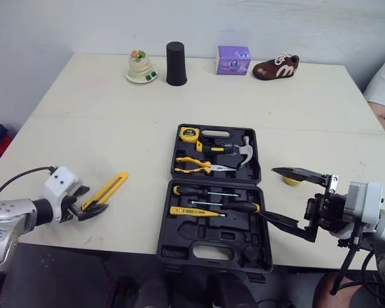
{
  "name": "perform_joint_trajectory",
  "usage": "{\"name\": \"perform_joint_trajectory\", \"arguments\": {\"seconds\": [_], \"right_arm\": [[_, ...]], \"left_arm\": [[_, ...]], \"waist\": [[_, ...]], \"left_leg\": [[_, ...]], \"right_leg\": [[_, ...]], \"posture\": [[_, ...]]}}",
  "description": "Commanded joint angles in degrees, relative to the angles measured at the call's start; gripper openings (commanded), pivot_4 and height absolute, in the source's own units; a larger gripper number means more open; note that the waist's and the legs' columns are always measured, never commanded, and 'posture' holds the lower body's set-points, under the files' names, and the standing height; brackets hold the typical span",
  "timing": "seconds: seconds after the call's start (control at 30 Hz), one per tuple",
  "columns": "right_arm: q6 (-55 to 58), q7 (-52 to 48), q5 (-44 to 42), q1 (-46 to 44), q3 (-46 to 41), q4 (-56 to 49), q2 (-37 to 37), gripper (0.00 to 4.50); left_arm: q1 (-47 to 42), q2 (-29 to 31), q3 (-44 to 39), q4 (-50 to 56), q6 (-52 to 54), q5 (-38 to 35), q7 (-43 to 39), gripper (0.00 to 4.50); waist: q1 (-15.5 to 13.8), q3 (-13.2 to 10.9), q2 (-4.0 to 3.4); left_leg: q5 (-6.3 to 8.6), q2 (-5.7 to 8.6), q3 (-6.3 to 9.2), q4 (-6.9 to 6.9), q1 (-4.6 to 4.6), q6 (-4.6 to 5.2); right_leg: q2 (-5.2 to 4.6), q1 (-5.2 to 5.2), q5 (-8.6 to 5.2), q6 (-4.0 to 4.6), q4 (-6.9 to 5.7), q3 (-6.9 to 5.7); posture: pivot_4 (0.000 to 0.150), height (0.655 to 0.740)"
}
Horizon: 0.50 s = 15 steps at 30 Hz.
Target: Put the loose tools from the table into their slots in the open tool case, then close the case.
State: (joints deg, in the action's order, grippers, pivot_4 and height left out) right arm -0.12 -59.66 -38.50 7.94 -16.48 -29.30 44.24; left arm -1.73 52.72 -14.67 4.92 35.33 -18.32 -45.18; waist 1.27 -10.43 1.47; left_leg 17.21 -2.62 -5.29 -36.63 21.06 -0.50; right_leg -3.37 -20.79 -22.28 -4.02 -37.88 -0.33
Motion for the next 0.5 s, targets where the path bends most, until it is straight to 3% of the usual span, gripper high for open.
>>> {"name": "perform_joint_trajectory", "arguments": {"seconds": [0.03, 0.1, 0.3, 0.5], "right_arm": [[0.05, 0.25, 0.1, 0.34, -1.64, -1.16, -0.15, 4.5], [0.26, 0.6, 0.32, 0.65, -1.96, -1.19, -0.32, 4.5], [-0.6, -0.02, 1.37, 3.82, -3.4, -1.03, -0.48, 4.5], [-1.05, -0.58, 1.51, 7.31, -5.81, -1.4, -0.73, 4.5]], "left_arm": [[0.8, -0.82, 2.48, 0.24, -0.55, 1.44, -0.07, 4.21], [0.23, -2.43, 2.73, 1.25, 0.15, 0.36, 0.3, 3.62], [-0.07, -3.55, 4.23, 1.65, -0.31, 1.76, 0.63, 1.26], [-2.59, -4.71, 1.53, 3.37, -10.06, 0.66, -1.16, 1.26]], "waist": [[0.1, 0.0, -0.01], [0.14, 0.04, -0.08], [-0.34, 0.12, -0.22], [-0.51, 0.14, -0.26]], "left_leg": [[0.01, 0.0, 0.02, -0.01, -0.08, 0.01], [0.01, 0.0, 0.04, -0.01, -0.14, 0.01], [0.0, 0.04, 0.12, -0.03, -0.15, 0.02], [0.0, 0.04, 0.14, -0.11, -0.1, 0.03]], "right_leg": [[-0.01, 0.09, 0.0, 0.0, 0.0, -0.02], [-0.02, 0.17, 0.0, 0.0, 0.01, -0.03], [-0.06, 0.24, 0.0, 0.0, 0.03, -0.12], [-0.06, 0.23, 0.0, 0.0, 0.03, -0.15]], "posture": [[0.15, 0.7341], [0.15, 0.7341], [0.15, 0.7341], [0.15, 0.7341]]}}
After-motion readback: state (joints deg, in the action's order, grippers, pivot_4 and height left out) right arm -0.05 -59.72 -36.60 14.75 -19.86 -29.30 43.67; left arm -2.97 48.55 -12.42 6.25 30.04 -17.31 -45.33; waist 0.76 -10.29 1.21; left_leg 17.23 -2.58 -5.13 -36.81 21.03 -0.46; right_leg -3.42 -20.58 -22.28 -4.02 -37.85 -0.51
